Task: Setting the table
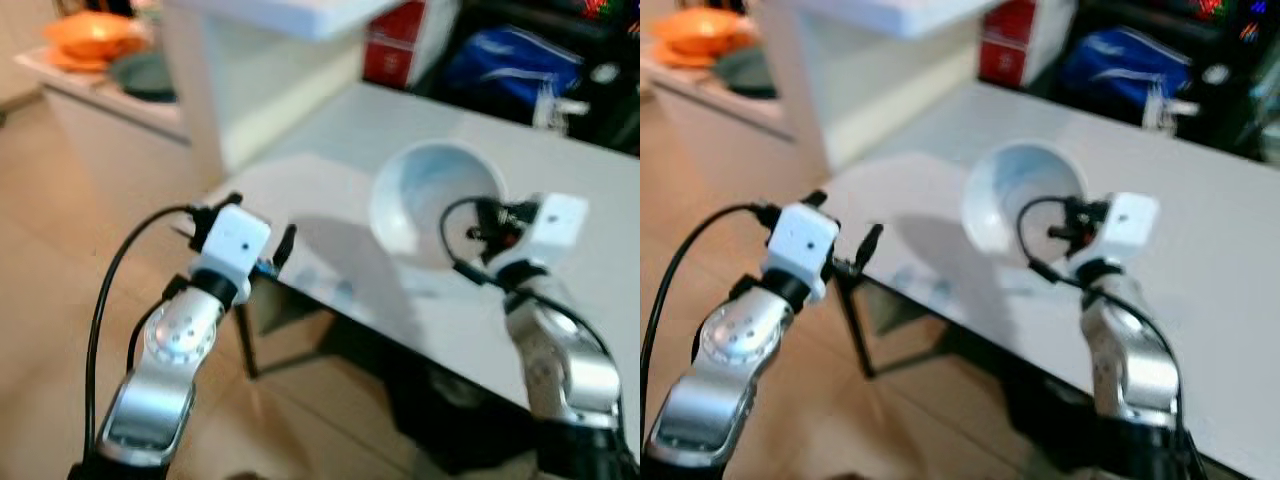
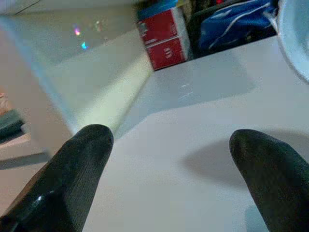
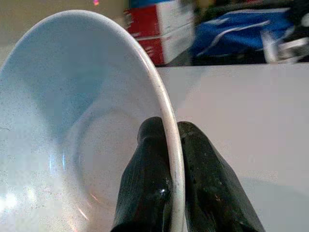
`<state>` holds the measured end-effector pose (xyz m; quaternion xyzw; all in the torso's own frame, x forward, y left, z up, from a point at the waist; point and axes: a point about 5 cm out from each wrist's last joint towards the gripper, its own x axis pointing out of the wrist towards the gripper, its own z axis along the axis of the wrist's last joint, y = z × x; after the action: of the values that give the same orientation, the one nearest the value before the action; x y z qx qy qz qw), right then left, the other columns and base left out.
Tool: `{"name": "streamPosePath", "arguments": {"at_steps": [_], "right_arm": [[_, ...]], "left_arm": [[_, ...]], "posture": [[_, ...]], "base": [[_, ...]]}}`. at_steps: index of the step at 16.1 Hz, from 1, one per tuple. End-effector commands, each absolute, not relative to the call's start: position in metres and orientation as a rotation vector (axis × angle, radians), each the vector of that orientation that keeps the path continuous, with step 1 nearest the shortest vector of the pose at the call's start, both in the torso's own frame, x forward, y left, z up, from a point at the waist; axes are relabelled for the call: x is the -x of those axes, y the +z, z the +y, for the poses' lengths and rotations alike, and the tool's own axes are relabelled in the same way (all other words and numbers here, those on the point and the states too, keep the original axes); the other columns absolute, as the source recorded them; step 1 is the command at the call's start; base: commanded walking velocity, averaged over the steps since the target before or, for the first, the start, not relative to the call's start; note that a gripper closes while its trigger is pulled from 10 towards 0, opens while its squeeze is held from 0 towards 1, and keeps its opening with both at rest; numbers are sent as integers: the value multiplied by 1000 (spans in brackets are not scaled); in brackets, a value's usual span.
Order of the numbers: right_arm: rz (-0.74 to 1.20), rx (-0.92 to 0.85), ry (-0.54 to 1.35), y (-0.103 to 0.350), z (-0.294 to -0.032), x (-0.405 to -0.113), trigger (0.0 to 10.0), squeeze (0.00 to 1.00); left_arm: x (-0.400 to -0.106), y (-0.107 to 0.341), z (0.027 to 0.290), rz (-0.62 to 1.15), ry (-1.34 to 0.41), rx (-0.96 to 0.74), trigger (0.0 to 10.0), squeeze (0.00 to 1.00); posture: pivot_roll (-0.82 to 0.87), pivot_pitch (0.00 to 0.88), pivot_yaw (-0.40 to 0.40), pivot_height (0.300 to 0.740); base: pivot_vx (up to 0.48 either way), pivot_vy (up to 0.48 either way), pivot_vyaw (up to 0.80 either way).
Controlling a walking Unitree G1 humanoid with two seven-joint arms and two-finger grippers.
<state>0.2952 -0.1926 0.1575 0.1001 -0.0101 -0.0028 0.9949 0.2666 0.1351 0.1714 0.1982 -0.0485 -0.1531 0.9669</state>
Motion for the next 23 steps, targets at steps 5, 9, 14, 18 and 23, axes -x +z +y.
{"name": "streamPosePath", "arguments": {"at_steps": [5,9,14,18,23], "right_arm": [[-43,-201,38,166,-181,-302,10000,0],[-34,-214,39,167,-180,-306,10000,0],[-16,-243,34,165,-181,-310,10000,0],[41,-298,51,158,-175,-318,10000,0],[116,-444,26,155,-173,-360,10000,0]], "left_arm": [[-268,174,140,-104,-295,-417,10000,0],[-268,175,141,-103,-294,-418,10000,0],[-269,175,141,-102,-295,-419,10000,0],[-269,174,141,-100,-298,-419,10000,0],[-269,177,147,-84,-309,-380,10000,0]], "posture": [[51,9,-9,740],[54,11,-11,740],[54,12,-8,740],[55,18,-4,740],[69,32,-5,740]], "base": [[0,-480,0],[0,-480,0],[0,-480,0],[0,-480,0],[0,0,0]]}}
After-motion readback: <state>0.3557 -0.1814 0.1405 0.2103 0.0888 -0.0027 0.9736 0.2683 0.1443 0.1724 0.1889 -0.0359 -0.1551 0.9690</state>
